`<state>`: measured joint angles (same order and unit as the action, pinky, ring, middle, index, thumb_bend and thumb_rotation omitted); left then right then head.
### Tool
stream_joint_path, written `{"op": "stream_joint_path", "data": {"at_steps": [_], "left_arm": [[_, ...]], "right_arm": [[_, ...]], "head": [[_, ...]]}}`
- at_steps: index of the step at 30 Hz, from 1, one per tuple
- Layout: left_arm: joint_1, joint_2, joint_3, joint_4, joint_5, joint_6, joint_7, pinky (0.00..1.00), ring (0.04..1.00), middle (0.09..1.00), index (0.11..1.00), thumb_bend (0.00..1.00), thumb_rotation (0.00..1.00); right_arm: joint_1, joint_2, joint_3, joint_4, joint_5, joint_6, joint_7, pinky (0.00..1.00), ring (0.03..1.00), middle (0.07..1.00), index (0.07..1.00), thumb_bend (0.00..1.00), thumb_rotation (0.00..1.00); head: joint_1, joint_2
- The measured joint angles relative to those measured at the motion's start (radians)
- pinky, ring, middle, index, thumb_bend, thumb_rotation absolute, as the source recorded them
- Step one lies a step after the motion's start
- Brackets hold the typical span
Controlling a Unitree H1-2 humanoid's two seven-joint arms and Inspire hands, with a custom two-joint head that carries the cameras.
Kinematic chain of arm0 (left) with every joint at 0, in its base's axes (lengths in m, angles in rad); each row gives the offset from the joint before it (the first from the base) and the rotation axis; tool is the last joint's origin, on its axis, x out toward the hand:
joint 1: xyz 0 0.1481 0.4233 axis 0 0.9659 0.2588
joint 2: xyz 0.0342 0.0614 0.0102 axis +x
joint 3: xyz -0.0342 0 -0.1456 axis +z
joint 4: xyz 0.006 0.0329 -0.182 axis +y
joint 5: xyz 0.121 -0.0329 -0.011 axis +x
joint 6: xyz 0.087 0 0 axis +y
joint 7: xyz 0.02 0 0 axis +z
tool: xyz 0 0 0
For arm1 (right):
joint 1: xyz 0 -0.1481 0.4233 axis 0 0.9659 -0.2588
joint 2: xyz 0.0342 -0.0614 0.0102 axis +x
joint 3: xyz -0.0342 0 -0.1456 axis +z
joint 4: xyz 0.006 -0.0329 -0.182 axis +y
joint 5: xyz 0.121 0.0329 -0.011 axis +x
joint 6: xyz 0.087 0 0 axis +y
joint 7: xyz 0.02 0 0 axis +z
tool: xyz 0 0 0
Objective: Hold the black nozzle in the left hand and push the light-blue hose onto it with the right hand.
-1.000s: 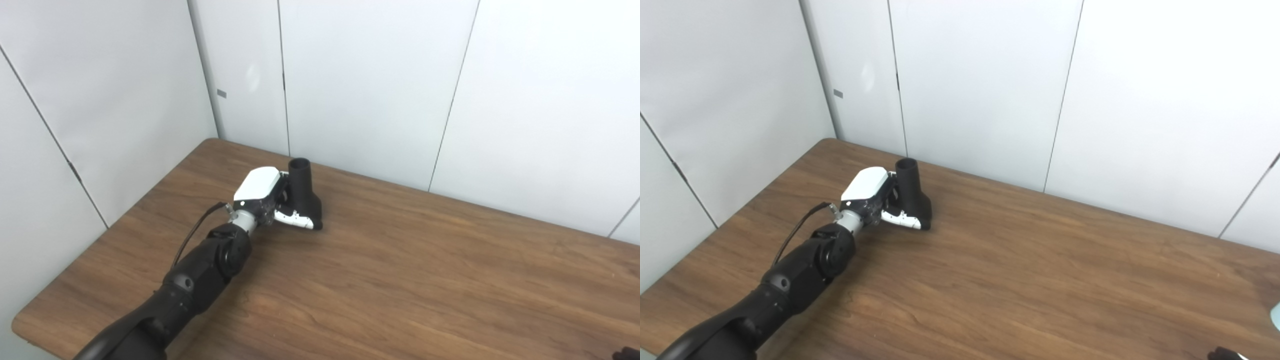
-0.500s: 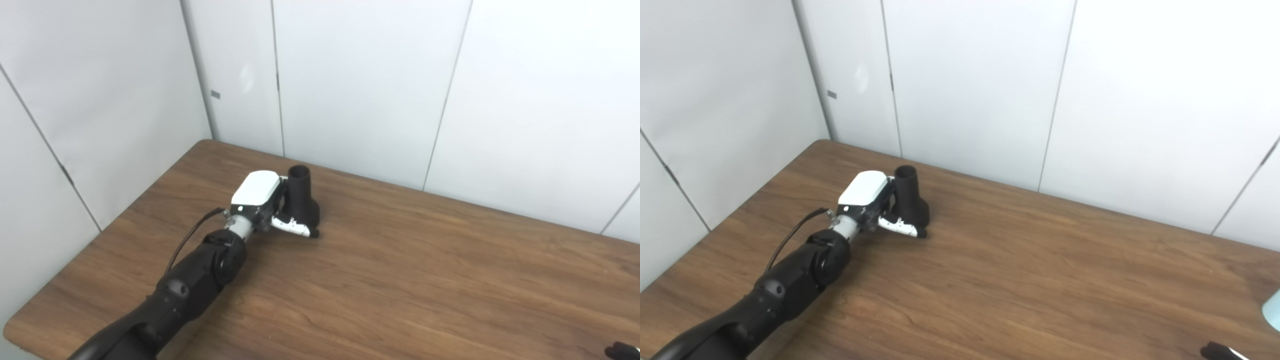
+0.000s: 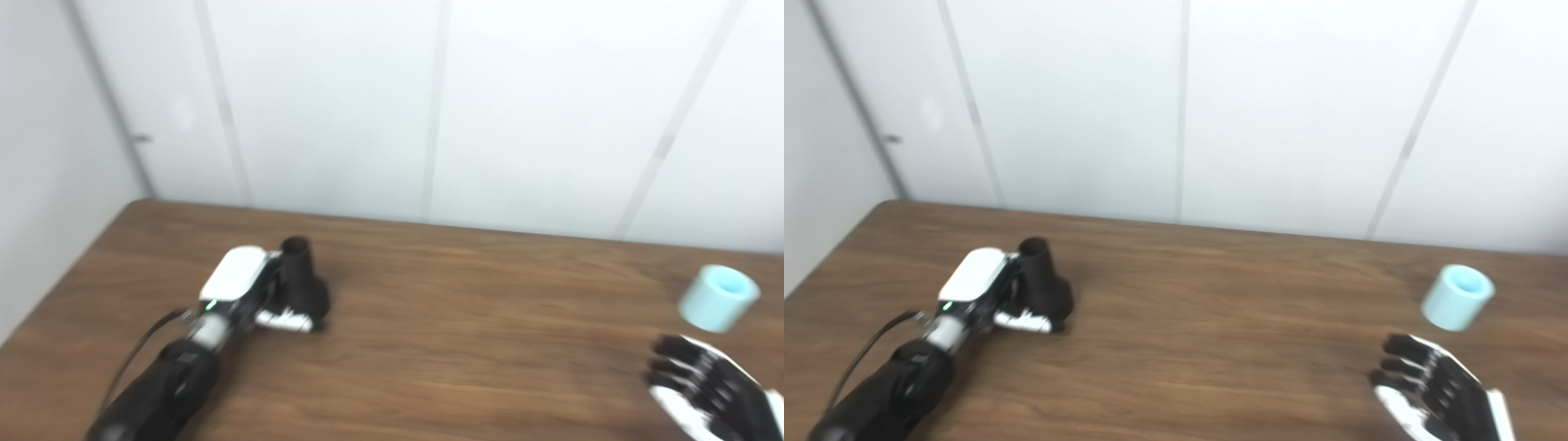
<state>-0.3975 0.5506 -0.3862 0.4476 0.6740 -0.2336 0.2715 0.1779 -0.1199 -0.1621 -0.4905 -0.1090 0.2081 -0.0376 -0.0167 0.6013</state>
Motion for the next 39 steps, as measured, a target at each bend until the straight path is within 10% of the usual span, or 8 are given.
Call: {"op": "stream_joint_path", "data": {"at_steps": [11,13,18,26,39], "left_arm": [[0.013,-0.039,-0.049,-0.074,0.03,-0.043,-0.051,0.09,0.132,0.471,0.484,0.53,0.0],[0.014,-0.053,-0.065,-0.084,0.041,-0.059,-0.051,0.07,0.117,0.249,0.484,0.52,0.03],[0.015,-0.095,-0.098,-0.094,0.087,-0.091,-0.032,0.06,0.107,0.188,0.483,0.52,0.04],[0.001,-0.126,-0.152,-0.107,0.186,-0.14,0.006,0.07,0.124,0.259,0.483,0.52,0.04],[-0.02,-0.15,-0.184,-0.093,0.225,-0.176,0.024,0.12,0.178,0.471,0.484,0.53,0.0]], "right_arm": [[-0.032,-0.002,-0.014,-0.025,-0.134,-0.002,-0.025,0.5,0.619,0.656,0.629,0.25,0.0],[-0.041,-0.001,-0.028,-0.024,-0.139,-0.01,-0.044,0.49,0.609,0.646,0.621,0.26,0.0],[-0.074,0.001,-0.052,-0.001,-0.2,-0.051,-0.099,0.51,0.625,0.652,0.626,0.46,0.1],[-0.141,-0.006,-0.105,0.102,-0.246,-0.195,-0.212,0.6,0.721,0.741,0.72,0.75,0.33],[-0.281,-0.028,-0.14,0.198,-0.377,-0.164,-0.282,0.74,0.84,0.85,0.852,0.9,0.42]], "head": [[-0.061,-0.006],[-0.078,-0.008],[-0.135,-0.014],[-0.189,-0.017],[-0.316,-0.031]]}}
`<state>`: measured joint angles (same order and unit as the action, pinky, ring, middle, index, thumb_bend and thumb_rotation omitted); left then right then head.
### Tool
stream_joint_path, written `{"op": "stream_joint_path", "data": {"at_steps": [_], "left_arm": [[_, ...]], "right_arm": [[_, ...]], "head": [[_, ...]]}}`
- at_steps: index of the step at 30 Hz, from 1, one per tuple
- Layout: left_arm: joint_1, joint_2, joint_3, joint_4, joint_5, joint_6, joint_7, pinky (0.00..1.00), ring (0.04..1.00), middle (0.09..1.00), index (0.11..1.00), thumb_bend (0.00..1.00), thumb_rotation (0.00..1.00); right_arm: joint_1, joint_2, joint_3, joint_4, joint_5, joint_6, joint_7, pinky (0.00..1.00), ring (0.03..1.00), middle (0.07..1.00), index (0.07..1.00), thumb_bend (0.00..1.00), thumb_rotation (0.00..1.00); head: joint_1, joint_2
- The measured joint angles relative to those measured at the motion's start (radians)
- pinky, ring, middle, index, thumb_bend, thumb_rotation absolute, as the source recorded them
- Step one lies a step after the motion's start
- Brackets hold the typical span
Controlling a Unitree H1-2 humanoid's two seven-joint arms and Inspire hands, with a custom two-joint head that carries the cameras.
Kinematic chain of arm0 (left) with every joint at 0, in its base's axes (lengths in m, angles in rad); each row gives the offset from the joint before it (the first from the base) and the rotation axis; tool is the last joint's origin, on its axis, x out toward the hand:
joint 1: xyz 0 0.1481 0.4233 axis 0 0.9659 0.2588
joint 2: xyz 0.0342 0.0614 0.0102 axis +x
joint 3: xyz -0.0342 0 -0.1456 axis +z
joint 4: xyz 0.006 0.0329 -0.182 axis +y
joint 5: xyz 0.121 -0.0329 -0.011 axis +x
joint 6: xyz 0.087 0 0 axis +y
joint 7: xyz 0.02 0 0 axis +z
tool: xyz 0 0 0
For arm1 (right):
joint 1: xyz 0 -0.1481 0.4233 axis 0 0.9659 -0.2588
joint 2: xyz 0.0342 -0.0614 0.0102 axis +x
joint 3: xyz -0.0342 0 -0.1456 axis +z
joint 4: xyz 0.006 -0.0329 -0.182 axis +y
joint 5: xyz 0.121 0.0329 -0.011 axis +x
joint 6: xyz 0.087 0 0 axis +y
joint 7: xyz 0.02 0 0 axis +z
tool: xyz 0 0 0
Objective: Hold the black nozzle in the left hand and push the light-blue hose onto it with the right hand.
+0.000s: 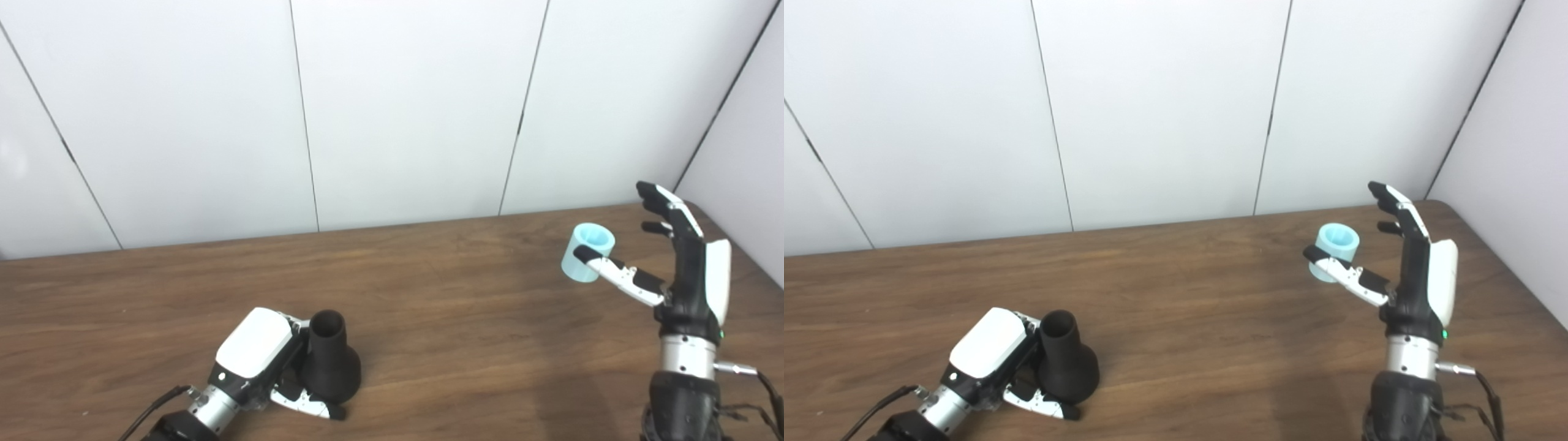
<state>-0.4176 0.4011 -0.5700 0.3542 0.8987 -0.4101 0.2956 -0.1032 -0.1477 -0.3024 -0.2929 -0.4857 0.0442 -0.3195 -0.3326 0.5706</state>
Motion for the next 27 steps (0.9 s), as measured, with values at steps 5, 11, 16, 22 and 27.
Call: {"op": "stream_joint_path", "data": {"at_steps": [5,11,16,22,27], "left_arm": [[-0.012,0.0,-0.023,0.017,-0.001,-0.023,0.016,0.15,0.229,0.413,0.52,0.52,0.0],[-0.028,0.014,-0.086,0.019,0.004,-0.028,0.08,0.2,0.293,0.445,0.519,0.52,0.0],[-0.033,0.022,-0.114,0.016,0.006,-0.029,0.095,0.26,0.361,0.481,0.494,0.52,0.0],[-0.031,0.023,-0.13,0.006,0.003,-0.029,0.096,0.25,0.349,0.467,0.508,0.52,0.0],[-0.029,0.028,-0.142,-0.006,-0.002,-0.029,0.094,0.24,0.332,0.461,0.51,0.52,0.0]], "right_arm": [[-0.038,0.0,-0.011,0.077,0.018,0.017,-0.017,0.82,0.891,0.882,0.883,0.93,0.42],[-0.101,0.0,-0.025,0.183,0.048,0.042,-0.055,0.82,0.893,0.899,0.908,0.95,0.43],[-0.12,0.0,-0.029,0.219,0.085,0.065,-0.069,0.85,0.926,0.942,0.929,0.94,0.4],[-0.136,0.001,-0.047,0.301,0.165,0.094,-0.073,0.88,0.951,0.971,0.947,0.93,0.33],[-0.138,0.002,-0.056,0.345,0.228,0.108,-0.077,0.84,0.919,0.942,0.931,0.95,0.28]], "head": [[-0.052,-0.003],[-0.077,-0.005],[-0.094,-0.006],[-0.094,-0.008],[-0.089,-0.003]]}}
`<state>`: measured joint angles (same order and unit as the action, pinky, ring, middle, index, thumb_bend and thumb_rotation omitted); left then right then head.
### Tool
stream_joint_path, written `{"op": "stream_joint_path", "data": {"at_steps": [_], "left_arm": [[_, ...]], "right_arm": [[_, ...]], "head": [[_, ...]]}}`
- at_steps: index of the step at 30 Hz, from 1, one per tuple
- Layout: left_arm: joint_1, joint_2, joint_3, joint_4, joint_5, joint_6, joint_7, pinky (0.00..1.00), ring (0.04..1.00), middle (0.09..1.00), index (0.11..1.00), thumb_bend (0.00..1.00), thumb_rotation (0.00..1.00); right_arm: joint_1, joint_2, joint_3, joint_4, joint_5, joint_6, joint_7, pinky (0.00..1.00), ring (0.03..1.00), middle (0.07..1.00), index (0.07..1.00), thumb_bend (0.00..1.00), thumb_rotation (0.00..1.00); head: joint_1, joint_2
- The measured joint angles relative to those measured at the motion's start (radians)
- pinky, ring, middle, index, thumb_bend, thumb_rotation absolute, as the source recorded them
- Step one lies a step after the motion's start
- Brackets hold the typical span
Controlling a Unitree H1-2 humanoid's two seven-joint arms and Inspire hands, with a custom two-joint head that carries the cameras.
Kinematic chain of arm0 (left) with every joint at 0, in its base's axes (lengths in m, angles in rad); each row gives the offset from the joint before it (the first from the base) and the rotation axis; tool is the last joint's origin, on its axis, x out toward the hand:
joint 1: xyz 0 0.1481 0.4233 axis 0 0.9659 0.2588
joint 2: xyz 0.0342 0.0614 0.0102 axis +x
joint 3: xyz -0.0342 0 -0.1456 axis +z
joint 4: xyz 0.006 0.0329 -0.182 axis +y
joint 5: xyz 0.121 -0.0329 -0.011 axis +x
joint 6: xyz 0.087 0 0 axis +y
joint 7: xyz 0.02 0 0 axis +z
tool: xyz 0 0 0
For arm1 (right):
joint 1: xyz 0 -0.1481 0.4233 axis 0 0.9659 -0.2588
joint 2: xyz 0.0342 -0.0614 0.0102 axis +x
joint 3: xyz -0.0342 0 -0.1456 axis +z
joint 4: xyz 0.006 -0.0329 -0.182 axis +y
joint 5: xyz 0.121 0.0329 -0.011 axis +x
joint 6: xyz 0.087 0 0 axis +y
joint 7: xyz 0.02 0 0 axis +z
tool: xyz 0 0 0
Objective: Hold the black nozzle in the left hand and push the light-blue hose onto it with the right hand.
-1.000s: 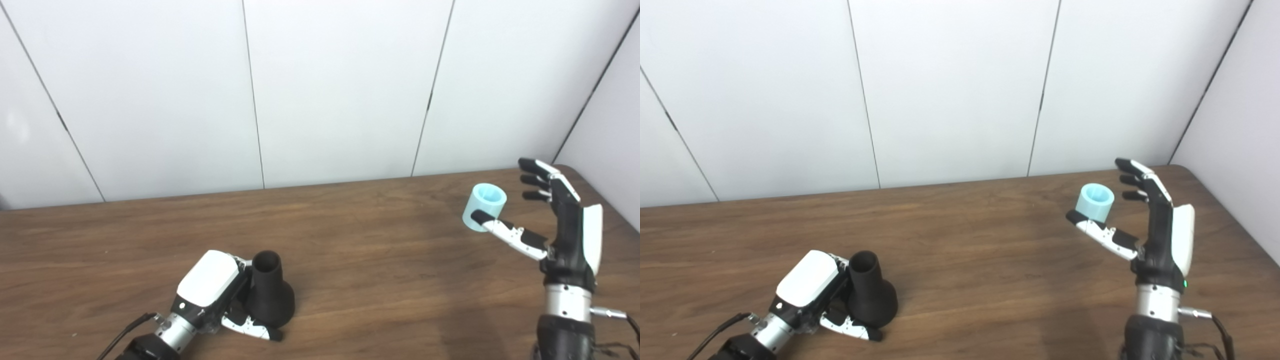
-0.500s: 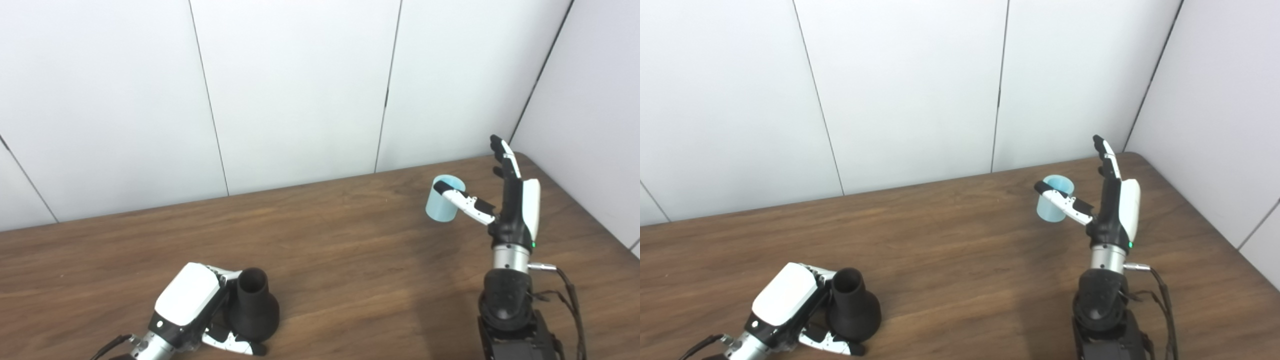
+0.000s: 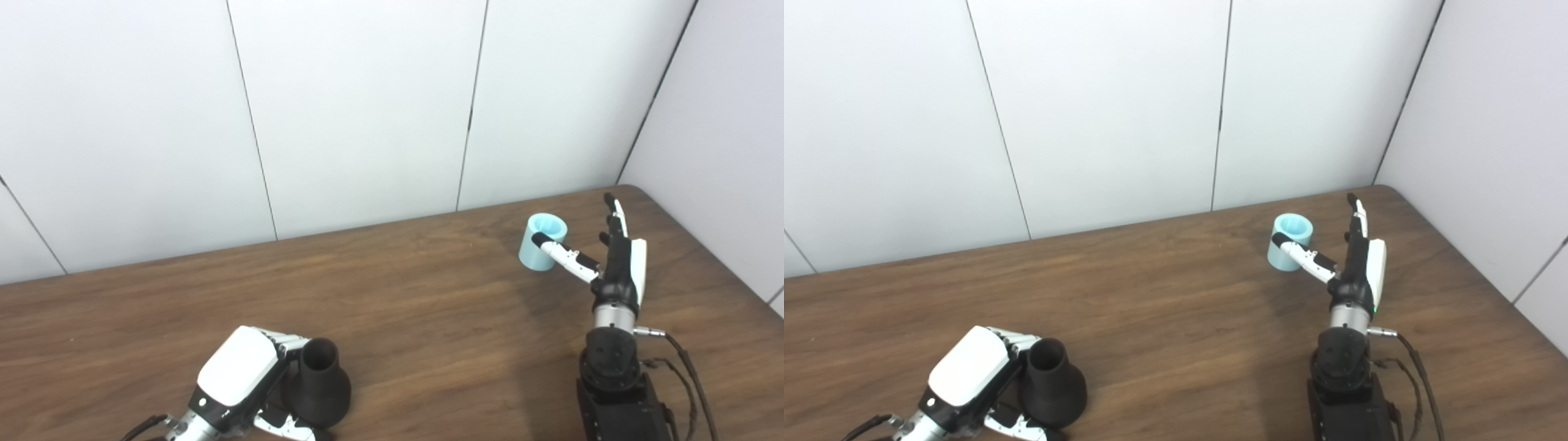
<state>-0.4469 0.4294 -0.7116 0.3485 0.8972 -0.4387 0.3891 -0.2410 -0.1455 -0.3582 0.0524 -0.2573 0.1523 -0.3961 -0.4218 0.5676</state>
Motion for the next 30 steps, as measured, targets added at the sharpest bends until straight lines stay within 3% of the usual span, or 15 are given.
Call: {"op": "stream_joint_path", "data": {"at_steps": [7,15,20,26,30], "left_arm": [[0.005,0.01,-0.014,-0.016,-0.024,0.0,-0.011,0.28,0.383,0.479,0.495,0.52,0.0],[0.01,0.013,-0.013,-0.025,-0.025,0.0,-0.014,0.28,0.379,0.477,0.497,0.52,0.0],[0.013,0.013,-0.01,-0.025,-0.032,0.0,-0.022,0.31,0.416,0.483,0.491,0.52,0.0],[0.02,0.016,-0.005,-0.031,-0.033,0.0,-0.022,0.25,0.358,0.458,0.514,0.52,0.0],[0.028,0.02,0.002,-0.04,-0.035,0.0,-0.029,0.23,0.332,0.456,0.518,0.52,0.0]], "right_arm": [[-0.001,0.006,0.019,0.064,0.025,-0.003,-0.014,0.82,0.898,0.912,0.916,0.98,0.27],[0.0,0.012,0.068,0.107,0.022,-0.011,-0.03,0.78,0.873,0.893,0.89,0.97,0.26],[0.0,-0.019,0.121,0.17,-0.02,-0.083,-0.039,0.71,0.804,0.841,0.852,0.97,0.26],[-0.031,-0.027,0.13,0.212,-0.018,-0.09,-0.057,0.64,0.749,0.824,0.829,0.98,0.24],[-0.057,-0.02,0.127,0.238,0.004,-0.095,-0.066,0.66,0.769,0.817,0.821,0.98,0.22]], "head": [[0.005,0.008],[0.009,0.005],[0.017,-0.003],[0.02,-0.002],[0.02,-0.002]]}}
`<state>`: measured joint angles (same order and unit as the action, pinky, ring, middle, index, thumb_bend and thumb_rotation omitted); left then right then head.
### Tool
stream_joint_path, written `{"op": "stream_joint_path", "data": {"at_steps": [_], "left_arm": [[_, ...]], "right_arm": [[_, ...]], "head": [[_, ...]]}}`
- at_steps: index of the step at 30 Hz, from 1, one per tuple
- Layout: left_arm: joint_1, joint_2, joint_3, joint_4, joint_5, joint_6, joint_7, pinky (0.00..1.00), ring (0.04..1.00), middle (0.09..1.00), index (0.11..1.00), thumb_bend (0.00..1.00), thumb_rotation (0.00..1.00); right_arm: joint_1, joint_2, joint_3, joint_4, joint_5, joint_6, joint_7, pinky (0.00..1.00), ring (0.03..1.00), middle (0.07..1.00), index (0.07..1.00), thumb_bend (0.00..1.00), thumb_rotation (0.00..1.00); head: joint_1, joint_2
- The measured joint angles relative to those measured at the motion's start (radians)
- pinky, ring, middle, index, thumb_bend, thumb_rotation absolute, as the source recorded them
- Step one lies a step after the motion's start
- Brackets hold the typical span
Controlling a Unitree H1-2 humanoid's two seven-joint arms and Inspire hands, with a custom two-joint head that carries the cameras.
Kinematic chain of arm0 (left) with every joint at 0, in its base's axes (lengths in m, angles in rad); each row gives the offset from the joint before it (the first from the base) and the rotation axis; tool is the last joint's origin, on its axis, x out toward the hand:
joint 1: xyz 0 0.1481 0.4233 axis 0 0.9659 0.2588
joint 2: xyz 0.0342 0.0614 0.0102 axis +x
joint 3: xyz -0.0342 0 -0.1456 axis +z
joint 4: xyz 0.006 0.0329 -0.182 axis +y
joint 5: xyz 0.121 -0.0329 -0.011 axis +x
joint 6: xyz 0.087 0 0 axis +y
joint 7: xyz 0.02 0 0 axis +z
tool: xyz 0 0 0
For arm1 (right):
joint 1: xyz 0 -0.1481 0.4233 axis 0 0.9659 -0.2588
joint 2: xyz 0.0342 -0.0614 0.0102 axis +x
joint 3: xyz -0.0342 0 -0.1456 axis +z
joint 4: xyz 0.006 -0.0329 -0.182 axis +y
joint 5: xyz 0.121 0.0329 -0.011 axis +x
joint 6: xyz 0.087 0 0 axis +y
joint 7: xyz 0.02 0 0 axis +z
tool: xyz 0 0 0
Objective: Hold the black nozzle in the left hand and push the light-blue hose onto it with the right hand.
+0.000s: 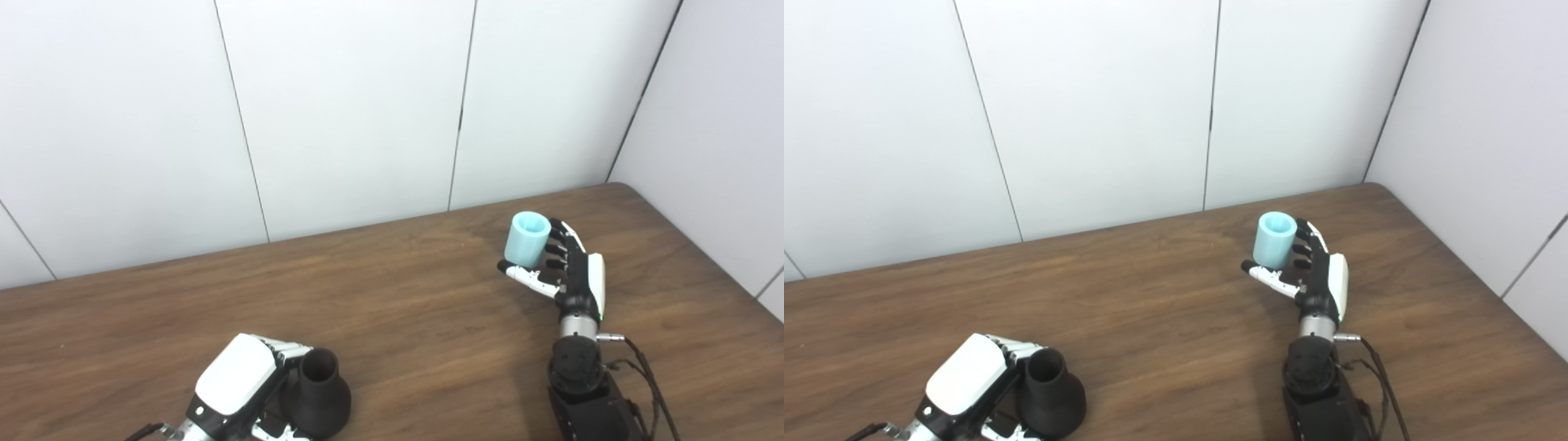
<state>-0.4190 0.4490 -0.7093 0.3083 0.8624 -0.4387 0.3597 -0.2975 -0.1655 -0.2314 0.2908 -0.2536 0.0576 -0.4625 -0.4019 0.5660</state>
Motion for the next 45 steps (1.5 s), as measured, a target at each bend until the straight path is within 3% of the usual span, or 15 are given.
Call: {"op": "stream_joint_path", "data": {"at_steps": [9,13,19,24,32,35,45], "left_arm": [[0.003,0.0,0.001,-0.006,-0.005,0.0,-0.009,0.27,0.375,0.484,0.491,0.52,0.0],[0.005,0.0,0.002,-0.009,-0.005,0.0,-0.009,0.2,0.287,0.453,0.519,0.52,0.0],[0.011,0.0,0.006,-0.019,-0.007,0.0,-0.016,0.25,0.352,0.477,0.497,0.52,0.0],[0.013,0.002,0.005,-0.024,-0.018,0.0,-0.021,0.21,0.291,0.449,0.52,0.52,0.0],[0.018,0.005,0.004,-0.032,-0.021,0.0,-0.025,0.18,0.253,0.429,0.527,0.52,0.0],[0.018,0.005,0.004,-0.033,-0.022,0.0,-0.028,0.21,0.3,0.448,0.519,0.52,0.0],[0.019,0.004,0.003,-0.034,-0.022,0.0,-0.029,0.19,0.256,0.424,0.529,0.52,0.0]], "right_arm": [[-0.031,0.004,-0.012,0.032,0.045,-0.001,-0.005,0.71,0.8,0.821,0.833,0.96,0.26],[-0.042,-0.004,-0.01,0.056,0.045,-0.013,-0.01,0.72,0.811,0.825,0.841,0.95,0.26],[-0.053,-0.017,-0.007,0.065,0.062,-0.007,-0.004,0.72,0.815,0.835,0.845,0.97,0.26],[-0.069,-0.023,0.003,0.087,0.063,-0.002,-0.003,0.73,0.821,0.84,0.845,0.97,0.27],[-0.091,-0.044,0.038,0.108,0.021,0.027,-0.005,0.68,0.799,0.84,0.845,0.97,0.28],[-0.091,-0.048,0.048,0.107,0.013,0.034,-0.005,0.68,0.803,0.848,0.851,0.96,0.28],[-0.105,-0.058,0.078,0.125,-0.045,0.058,-0.02,0.74,0.851,0.895,0.883,0.98,0.32]], "head": [[0.005,-0.008],[0.005,-0.005],[0.006,-0.005],[0.006,-0.005],[0.008,-0.005],[0.008,-0.005],[0.008,-0.005]]}}
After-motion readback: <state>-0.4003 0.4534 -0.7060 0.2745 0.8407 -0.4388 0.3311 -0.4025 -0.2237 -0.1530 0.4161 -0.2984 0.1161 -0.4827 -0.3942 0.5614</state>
